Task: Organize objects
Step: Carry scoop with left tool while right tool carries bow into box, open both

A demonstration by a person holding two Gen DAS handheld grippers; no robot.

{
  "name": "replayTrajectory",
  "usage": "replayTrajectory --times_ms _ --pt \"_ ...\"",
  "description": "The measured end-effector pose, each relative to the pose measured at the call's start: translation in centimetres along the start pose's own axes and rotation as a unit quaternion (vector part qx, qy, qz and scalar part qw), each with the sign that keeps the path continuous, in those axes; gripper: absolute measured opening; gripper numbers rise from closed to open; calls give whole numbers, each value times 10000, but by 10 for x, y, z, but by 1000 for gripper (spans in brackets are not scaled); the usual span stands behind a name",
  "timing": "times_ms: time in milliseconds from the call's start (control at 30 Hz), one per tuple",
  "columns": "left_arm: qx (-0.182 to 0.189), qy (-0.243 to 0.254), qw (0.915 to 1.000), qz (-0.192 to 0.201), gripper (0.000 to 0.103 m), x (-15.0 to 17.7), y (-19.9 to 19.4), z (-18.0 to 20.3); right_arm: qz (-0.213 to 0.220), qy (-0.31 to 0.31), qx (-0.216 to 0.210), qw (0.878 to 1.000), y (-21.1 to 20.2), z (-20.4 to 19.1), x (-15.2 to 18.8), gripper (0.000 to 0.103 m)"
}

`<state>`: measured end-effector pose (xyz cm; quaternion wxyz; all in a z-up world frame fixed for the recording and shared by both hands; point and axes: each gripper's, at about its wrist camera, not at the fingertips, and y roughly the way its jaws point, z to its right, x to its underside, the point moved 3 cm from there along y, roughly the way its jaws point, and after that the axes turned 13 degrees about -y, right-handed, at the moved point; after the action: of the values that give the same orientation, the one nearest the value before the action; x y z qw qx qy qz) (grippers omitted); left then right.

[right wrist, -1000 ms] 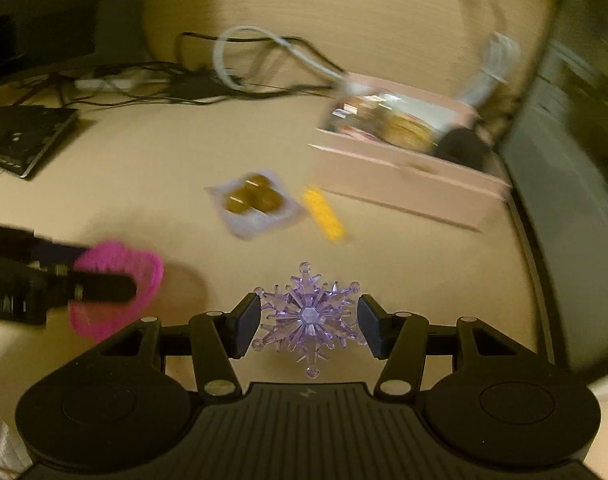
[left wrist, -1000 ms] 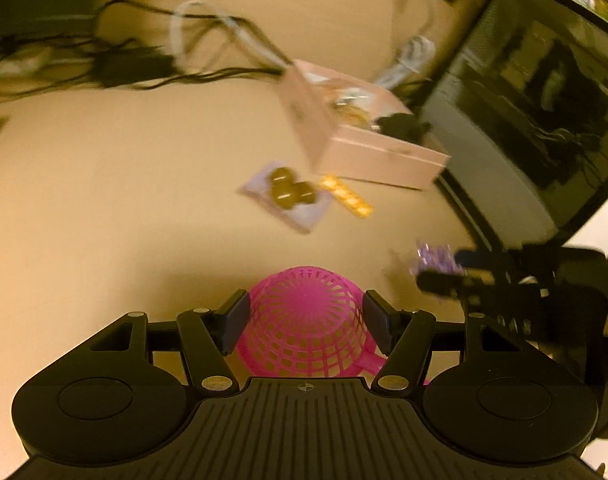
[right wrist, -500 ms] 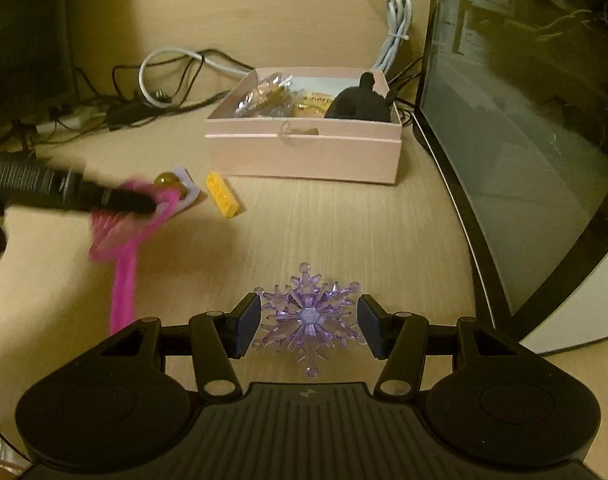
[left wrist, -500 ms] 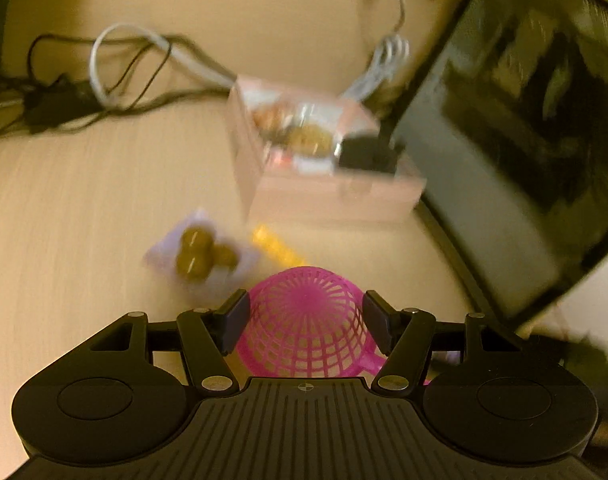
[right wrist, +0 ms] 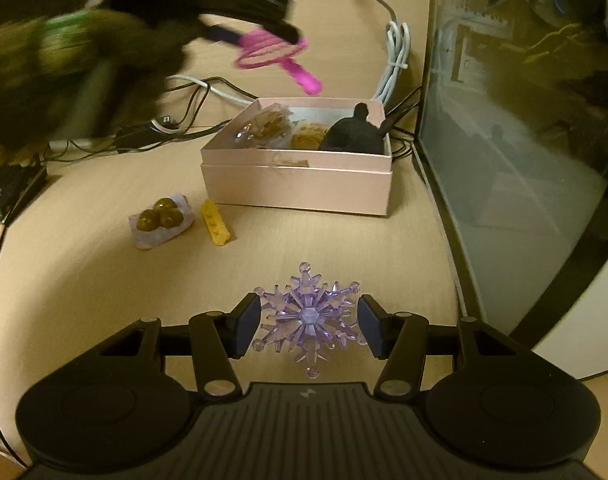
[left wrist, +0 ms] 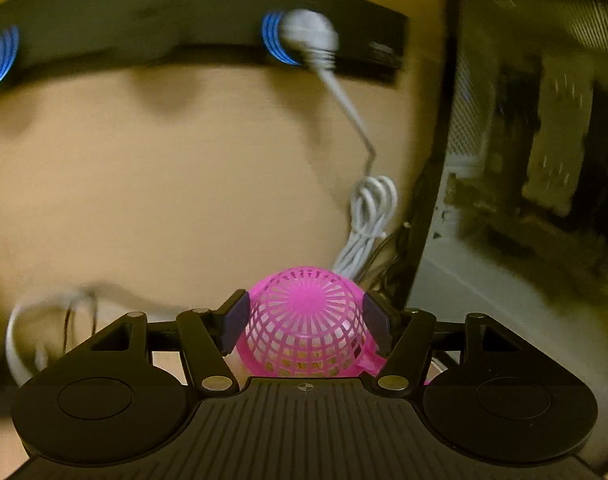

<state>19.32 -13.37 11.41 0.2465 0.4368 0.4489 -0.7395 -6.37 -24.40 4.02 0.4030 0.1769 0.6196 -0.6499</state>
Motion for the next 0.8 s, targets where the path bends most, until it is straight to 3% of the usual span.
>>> replayTrajectory --times_ms 133,200,267,367,500,667,800 --pt "-174 1119 9925 -465 68 11 51 12 -36 -130 97 9999 -4 2 6 54" --pt "-283 1255 9908 -427 68 18 60 12 -97 -114 100 9998 -3 3 10 54" --pt "-294 935 9945 -363 68 16 61 5 -176 -84 103 9998 -1 6 13 54" --pt "-349 34 9994 -36 66 3 42 -15 -225 -35 74 9997 0 8 15 54" --pt "-384 -1027 9939 108 66 8 -13 -53 -135 50 -35 9999 1 10 6 54" --pt "-911 -1495 9842 -279 65 73 -97 -99 292 -50 -122 9995 6 12 -37 53" --pt "-1238 -2050 9668 -895 65 135 -144 -121 945 -221 69 9953 17 17 -103 54"
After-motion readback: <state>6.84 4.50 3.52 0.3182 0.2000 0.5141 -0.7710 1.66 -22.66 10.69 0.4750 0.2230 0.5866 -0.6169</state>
